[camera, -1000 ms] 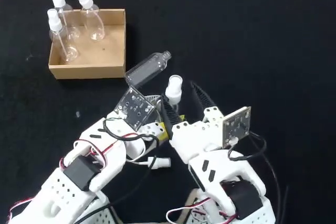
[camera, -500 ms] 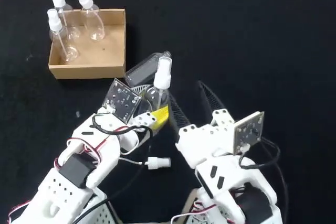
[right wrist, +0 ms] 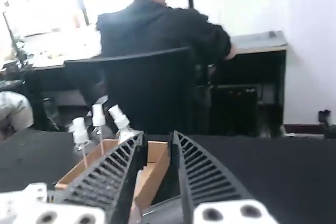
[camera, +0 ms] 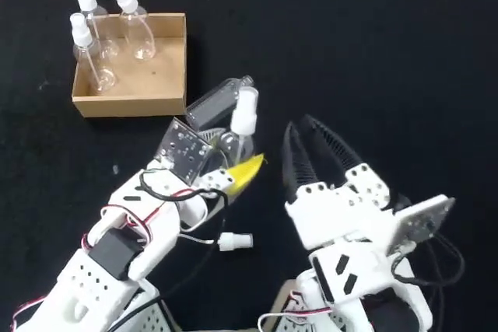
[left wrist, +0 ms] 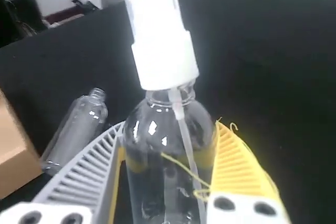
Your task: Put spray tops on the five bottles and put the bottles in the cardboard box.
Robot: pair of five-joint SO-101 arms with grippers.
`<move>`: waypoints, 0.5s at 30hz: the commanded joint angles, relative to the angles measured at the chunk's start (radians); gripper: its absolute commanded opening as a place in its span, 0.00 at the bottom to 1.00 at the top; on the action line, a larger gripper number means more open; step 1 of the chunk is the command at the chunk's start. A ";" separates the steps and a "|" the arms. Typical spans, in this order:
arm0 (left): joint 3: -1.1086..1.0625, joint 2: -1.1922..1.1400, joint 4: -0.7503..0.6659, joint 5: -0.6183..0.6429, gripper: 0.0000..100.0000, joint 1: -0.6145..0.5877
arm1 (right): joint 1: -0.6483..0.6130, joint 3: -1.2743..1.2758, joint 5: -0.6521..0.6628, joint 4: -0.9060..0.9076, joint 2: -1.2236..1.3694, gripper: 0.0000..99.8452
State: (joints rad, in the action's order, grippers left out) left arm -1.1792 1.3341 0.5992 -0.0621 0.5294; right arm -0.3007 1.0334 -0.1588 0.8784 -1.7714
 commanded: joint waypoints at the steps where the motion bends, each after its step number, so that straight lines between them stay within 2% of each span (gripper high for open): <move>1: 0.039 0.014 0.023 -0.002 0.15 0.054 | 0.061 -0.085 0.000 -0.061 0.133 0.07; 12: 0.021 0.014 0.040 -0.003 0.15 0.068 | 0.083 -0.421 0.006 0.086 0.486 0.07; 15: 0.030 0.014 0.074 -0.057 0.15 0.096 | 0.083 -0.455 0.008 0.149 0.562 0.08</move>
State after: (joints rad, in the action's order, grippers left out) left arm -1.1792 1.3341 0.6421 -0.0667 0.5785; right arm -0.2332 0.6513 -0.1588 0.9797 -1.2850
